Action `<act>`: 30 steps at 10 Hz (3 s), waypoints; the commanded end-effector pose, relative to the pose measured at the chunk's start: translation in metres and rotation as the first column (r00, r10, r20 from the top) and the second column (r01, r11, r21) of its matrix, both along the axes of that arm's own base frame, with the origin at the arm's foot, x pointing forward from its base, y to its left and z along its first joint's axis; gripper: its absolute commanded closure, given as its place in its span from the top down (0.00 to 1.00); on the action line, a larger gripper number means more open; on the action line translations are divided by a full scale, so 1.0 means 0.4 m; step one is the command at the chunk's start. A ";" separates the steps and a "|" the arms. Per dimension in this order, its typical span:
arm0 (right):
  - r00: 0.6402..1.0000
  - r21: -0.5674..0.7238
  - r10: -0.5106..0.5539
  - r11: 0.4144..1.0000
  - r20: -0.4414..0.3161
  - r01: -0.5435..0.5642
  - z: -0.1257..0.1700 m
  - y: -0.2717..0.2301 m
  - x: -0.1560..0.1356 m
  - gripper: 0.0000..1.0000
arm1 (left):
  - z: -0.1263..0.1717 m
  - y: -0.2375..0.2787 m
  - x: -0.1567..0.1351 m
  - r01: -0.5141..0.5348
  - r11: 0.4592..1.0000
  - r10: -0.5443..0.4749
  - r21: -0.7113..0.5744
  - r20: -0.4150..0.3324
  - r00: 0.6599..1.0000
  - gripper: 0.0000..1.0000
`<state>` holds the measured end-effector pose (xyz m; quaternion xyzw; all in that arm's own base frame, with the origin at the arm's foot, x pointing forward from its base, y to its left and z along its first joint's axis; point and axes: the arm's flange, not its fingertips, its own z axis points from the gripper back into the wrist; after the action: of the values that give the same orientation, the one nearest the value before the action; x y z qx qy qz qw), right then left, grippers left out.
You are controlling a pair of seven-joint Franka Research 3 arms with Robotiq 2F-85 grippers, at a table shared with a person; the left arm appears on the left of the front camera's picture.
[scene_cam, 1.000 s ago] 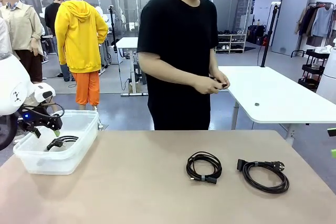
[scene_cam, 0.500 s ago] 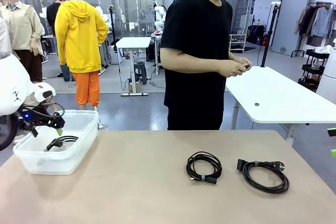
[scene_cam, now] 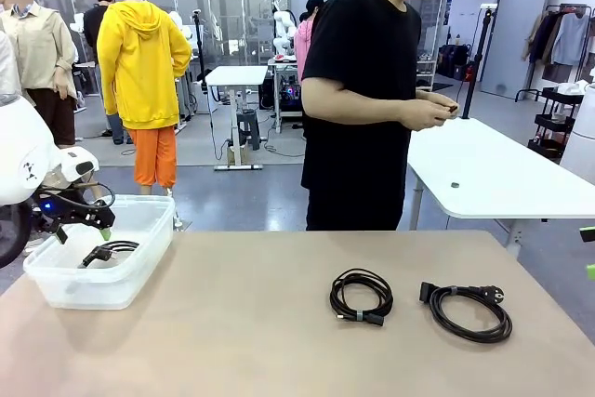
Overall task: Organize and store the cables.
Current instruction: Place the Power Cable into the Organizing box.
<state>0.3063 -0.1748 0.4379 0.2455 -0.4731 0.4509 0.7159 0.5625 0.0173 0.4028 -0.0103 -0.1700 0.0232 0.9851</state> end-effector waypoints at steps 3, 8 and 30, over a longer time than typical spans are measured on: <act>1.000 0.005 0.005 1.000 0.025 -0.006 0.000 -0.001 0.005 1.00 | 0.108 0.018 -0.019 0.120 0.992 -0.119 -0.034 0.009 0.993 1.00; 1.000 0.005 0.005 1.000 0.025 -0.006 0.000 -0.001 0.005 1.00 | 0.225 0.066 -0.287 0.588 0.805 -0.588 -0.073 0.025 0.808 1.00; 0.993 -0.260 0.115 0.959 0.002 -0.110 0.126 0.074 0.014 1.00 | 0.197 0.209 -0.550 0.843 0.532 -0.767 -0.077 0.380 0.518 1.00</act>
<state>0.3065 -0.1574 0.4737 0.2005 -0.4412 0.5180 0.7049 0.3420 0.1010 0.4826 -0.2074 -0.2847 -0.4164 0.8382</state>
